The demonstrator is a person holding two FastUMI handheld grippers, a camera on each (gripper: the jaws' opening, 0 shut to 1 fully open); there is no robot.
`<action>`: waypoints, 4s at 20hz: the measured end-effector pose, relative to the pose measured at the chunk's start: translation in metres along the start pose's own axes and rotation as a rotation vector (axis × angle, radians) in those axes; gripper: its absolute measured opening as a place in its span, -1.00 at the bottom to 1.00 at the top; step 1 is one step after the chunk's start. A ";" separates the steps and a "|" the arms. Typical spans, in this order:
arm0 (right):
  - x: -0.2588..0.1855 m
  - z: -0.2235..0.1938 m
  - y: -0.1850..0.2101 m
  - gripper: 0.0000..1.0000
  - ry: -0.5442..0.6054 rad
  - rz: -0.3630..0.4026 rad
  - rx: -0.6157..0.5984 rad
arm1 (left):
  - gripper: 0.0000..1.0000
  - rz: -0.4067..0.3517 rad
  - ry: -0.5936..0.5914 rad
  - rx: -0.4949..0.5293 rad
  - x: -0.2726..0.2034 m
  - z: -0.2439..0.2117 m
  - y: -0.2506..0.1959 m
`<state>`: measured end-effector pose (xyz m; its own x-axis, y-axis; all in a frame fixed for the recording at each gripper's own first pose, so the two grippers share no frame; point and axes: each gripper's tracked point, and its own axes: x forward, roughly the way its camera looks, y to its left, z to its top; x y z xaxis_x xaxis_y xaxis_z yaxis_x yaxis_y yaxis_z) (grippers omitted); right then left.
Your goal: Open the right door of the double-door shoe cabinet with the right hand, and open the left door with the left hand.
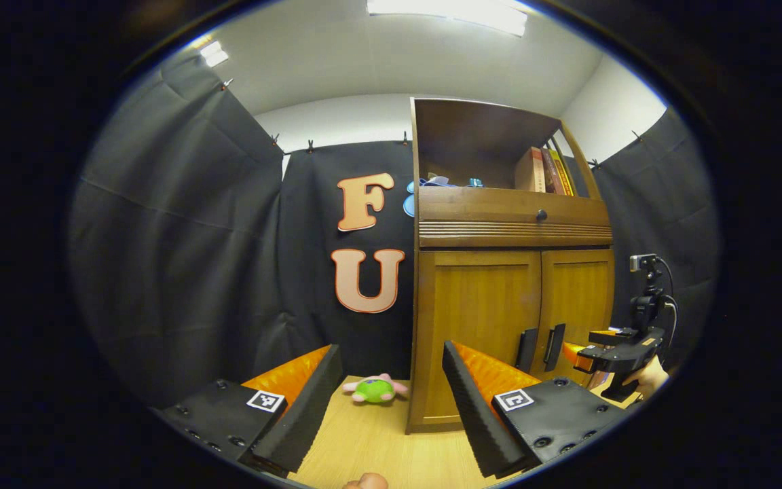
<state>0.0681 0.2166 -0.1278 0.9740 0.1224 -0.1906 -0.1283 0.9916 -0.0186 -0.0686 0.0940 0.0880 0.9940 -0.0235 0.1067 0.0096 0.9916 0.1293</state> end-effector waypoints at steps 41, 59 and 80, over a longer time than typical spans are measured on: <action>-0.094 -0.027 -0.056 -0.55 0.017 -0.008 0.039 | 0.93 0.013 0.079 -0.001 -0.016 -0.036 -0.010; -0.151 -0.028 -0.143 -0.77 0.014 -0.121 -0.007 | 0.90 -0.090 0.091 -0.007 -0.005 -0.045 -0.109; -0.171 -0.030 -0.232 -0.97 -0.011 -0.115 0.035 | 0.92 -0.170 0.135 0.010 0.082 -0.095 -0.229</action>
<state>-0.0748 -0.0362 -0.1207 0.9839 0.0077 -0.1786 -0.0089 0.9999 -0.0059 0.0211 -0.1231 -0.0270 0.9837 -0.1726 -0.0506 0.1782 0.9735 0.1435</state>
